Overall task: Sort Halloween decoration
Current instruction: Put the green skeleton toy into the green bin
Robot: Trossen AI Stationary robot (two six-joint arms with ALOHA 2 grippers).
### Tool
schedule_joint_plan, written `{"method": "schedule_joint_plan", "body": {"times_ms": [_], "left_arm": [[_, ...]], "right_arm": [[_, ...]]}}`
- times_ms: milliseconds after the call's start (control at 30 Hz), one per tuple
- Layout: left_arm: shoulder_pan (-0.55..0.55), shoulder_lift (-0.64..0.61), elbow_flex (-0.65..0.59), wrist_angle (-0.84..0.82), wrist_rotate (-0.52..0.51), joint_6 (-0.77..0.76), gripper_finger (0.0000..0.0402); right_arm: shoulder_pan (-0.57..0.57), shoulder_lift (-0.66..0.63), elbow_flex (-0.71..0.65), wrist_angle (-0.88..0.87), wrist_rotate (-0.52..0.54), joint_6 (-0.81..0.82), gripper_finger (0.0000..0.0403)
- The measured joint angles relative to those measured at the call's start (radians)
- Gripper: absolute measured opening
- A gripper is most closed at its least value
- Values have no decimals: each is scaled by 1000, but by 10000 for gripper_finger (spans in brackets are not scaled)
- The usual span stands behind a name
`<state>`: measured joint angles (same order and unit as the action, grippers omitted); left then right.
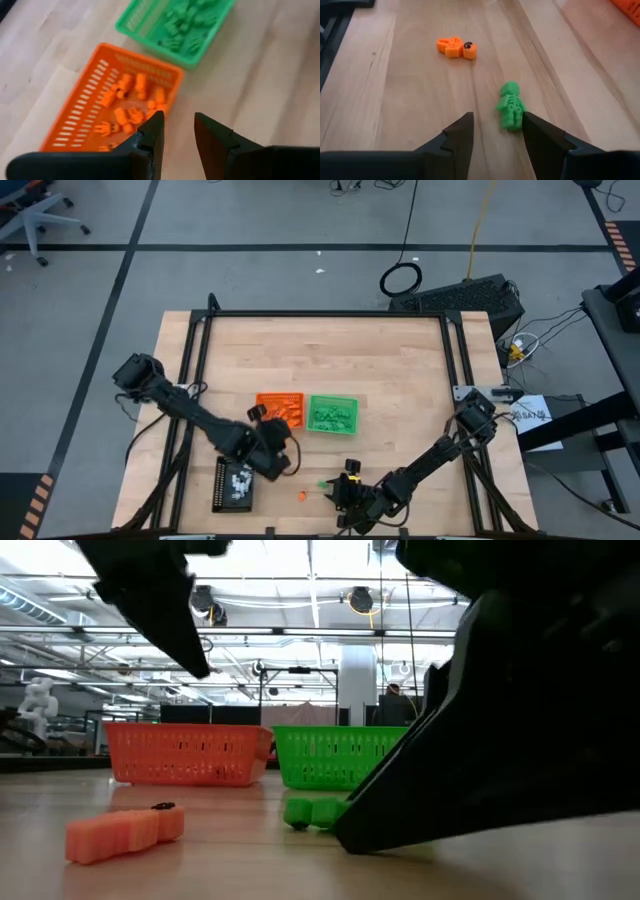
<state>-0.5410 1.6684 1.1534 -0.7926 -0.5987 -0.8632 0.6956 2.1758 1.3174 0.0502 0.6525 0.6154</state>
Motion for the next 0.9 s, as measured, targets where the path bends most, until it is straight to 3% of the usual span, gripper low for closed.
{"method": "schedule_joint_plan", "body": {"times_ms": [300,600,900], "left_arm": [[-150,0,0,63,-157,-75,104],[-188,0,0,135,-233,-75,104],[-188,0,0,148,-232,-74,104]], "right_arm": [[-24,22,2,31,-21,36,137],[-54,24,2,42,-23,27,14],[-54,-25,-3,30,4,-110,3]]}}
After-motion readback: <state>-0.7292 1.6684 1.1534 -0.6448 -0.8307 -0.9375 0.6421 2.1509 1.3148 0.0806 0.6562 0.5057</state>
